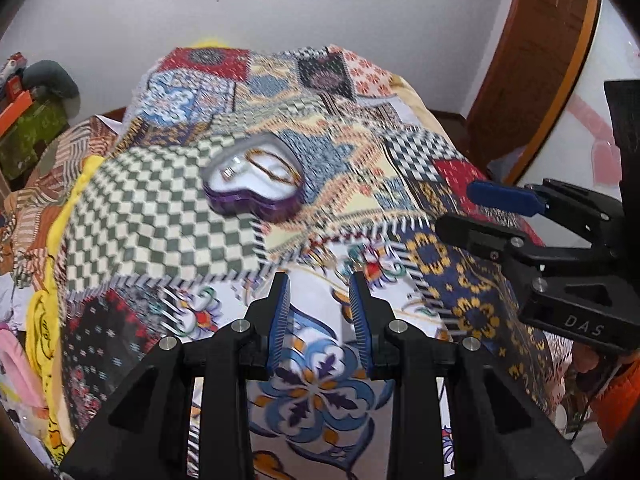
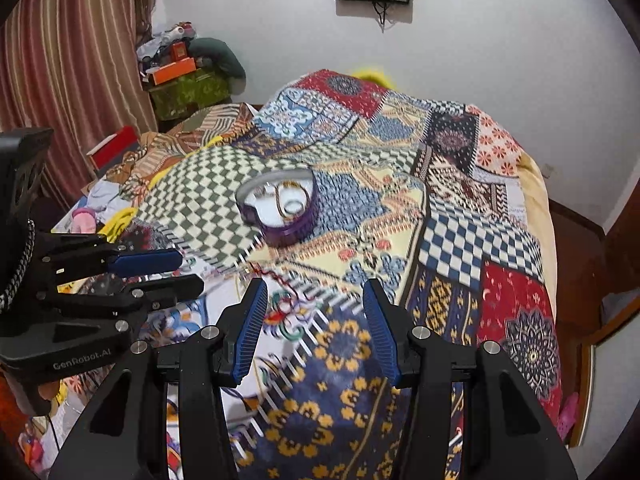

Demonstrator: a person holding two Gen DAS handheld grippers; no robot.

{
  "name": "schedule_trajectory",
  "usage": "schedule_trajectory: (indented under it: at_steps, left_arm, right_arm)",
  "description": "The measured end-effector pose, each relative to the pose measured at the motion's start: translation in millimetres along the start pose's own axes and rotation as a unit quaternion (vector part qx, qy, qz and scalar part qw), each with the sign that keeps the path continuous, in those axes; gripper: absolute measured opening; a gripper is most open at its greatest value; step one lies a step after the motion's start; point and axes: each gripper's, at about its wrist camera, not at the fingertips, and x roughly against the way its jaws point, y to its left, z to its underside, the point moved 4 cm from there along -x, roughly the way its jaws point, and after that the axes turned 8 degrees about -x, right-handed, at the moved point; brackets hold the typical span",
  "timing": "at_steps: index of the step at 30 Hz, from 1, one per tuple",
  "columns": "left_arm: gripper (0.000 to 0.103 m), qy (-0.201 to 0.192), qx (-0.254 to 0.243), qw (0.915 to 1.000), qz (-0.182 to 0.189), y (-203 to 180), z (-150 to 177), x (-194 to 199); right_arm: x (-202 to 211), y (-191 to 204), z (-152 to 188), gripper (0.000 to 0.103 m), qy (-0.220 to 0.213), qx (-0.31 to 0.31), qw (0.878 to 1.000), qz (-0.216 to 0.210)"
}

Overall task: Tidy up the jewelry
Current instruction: 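Move both tools back to the remaining jewelry on the quilt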

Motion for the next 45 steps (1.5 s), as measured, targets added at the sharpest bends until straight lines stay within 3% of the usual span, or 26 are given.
schedule_trajectory:
  at_steps: [10, 23, 29, 31, 41, 45]
  left_arm:
    - [0.029, 0.018, -0.022, 0.9993, 0.025, -23.7, 14.1, -29.5]
    - [0.008, 0.0, -0.011, 0.9992, 0.038, -24.9, 11.0, -44.3]
    - [0.007, -0.012, -0.013, 0.9993, 0.032, -24.4, 15.5, -38.9]
    - [0.0, -0.016, -0.007, 0.9994, 0.031, -21.2, 17.5, -33.6]
    - [0.0, -0.027, 0.015, 0.999, 0.031, 9.0, 30.1, -7.5]
    - [0.0, -0.023, 0.017, 0.9994, 0.018, 18.5, 36.7, -3.2]
  right_arm:
    - [-9.9, -17.8, 17.9, 0.046, 0.022, -0.024, 0.999, 0.003]
    - [-15.5, -25.6, 21.5, 0.046, 0.028, -0.044, 0.999, -0.009]
    - [-15.2, -20.1, 19.5, 0.046, 0.023, -0.043, 0.999, -0.017]
    - [-14.6, -14.7, 17.9, 0.046, 0.017, -0.033, 0.999, -0.017]
    - [-29.8, 16.6, 12.3, 0.046, 0.023, 0.002, 0.999, -0.042]
    - [-36.8, 27.5, 11.9, 0.035, 0.034, 0.018, 0.998, -0.05]
